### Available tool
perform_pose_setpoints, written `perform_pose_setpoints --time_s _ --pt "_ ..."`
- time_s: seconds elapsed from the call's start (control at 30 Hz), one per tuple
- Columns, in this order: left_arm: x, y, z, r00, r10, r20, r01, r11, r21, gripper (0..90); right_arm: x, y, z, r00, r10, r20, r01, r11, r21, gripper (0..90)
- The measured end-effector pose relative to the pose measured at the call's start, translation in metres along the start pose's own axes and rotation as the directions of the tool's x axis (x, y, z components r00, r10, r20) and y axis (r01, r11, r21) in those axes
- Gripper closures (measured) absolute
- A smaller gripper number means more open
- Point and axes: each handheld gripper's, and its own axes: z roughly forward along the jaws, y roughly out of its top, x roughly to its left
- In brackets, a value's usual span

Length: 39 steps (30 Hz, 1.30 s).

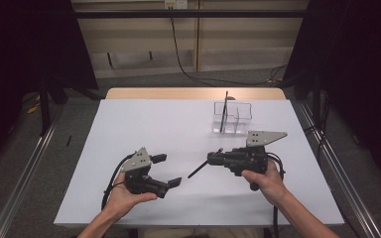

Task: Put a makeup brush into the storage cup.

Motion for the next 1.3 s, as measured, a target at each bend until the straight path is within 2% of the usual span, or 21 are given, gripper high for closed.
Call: perform_pose_setpoints --time_s 0.1,0.17,0.27,0.47,0.57,0.7,0.8,1.0,1.1,1.23,1.3 --pt "0.0 0.0 -0.006 0.9999 -0.011 0.002 0.011 0.9997 -0.022 4.1 -0.001 0.001 -0.003 0.9998 0.005 0.017 -0.005 1.0 0.004 84.0" --pt "0.001 -0.002 -0.011 0.9999 -0.006 -0.011 0.006 0.9997 -0.023 3.4 -0.002 0.001 -0.004 0.9996 0.008 0.026 -0.008 1.0 0.007 84.0" --pt "0.004 -0.005 -0.018 0.9996 -0.019 -0.021 0.019 0.9993 -0.033 2.9 -0.003 0.002 -0.005 0.9994 0.007 0.034 -0.007 1.0 0.012 84.0" --pt "0.007 -0.01 -0.031 0.999 -0.014 -0.043 0.013 0.999 -0.042 2.5 -0.005 0.004 -0.01 0.9983 0.014 0.057 -0.015 1.0 0.02 84.0" --pt "0.006 -0.013 -0.036 0.9969 -0.007 -0.078 0.004 0.9993 -0.037 2.5 -0.007 0.004 -0.013 0.9971 0.018 0.074 -0.02 1.0 0.02 84.0" --pt "0.002 -0.017 -0.04 0.9932 -0.021 -0.115 0.017 0.9991 -0.038 2.5 -0.009 0.005 -0.017 0.9957 0.014 0.092 -0.016 1.0 0.025 84.0" --pt "0.002 -0.019 -0.042 0.9929 -0.011 -0.118 0.007 0.9993 -0.037 2.5 -0.009 0.006 -0.018 0.9942 0.001 0.107 -0.004 0.999 0.036 84.0" --pt "0.006 -0.021 -0.05 0.9905 -0.015 -0.137 0.009 0.9991 -0.042 2.5 -0.015 0.008 -0.026 0.9875 0.003 0.158 -0.009 0.999 0.034 84.0" --pt "0.007 -0.026 -0.054 0.989 -0.008 -0.148 0.005 0.9997 -0.024 2.5 -0.019 0.007 -0.032 0.983 0.011 0.183 -0.017 0.999 0.029 84.0" --pt "0.009 -0.032 -0.058 0.9851 -0.027 -0.17 0.022 0.9992 -0.033 2.5 -0.022 0.008 -0.039 0.9766 0.018 0.214 -0.025 0.999 0.031 84.0" --pt "0.009 -0.034 -0.059 0.9851 -0.028 -0.17 0.023 0.9992 -0.034 2.5 -0.025 0.011 -0.041 0.9737 0.015 0.228 -0.023 0.999 0.032 84.0"
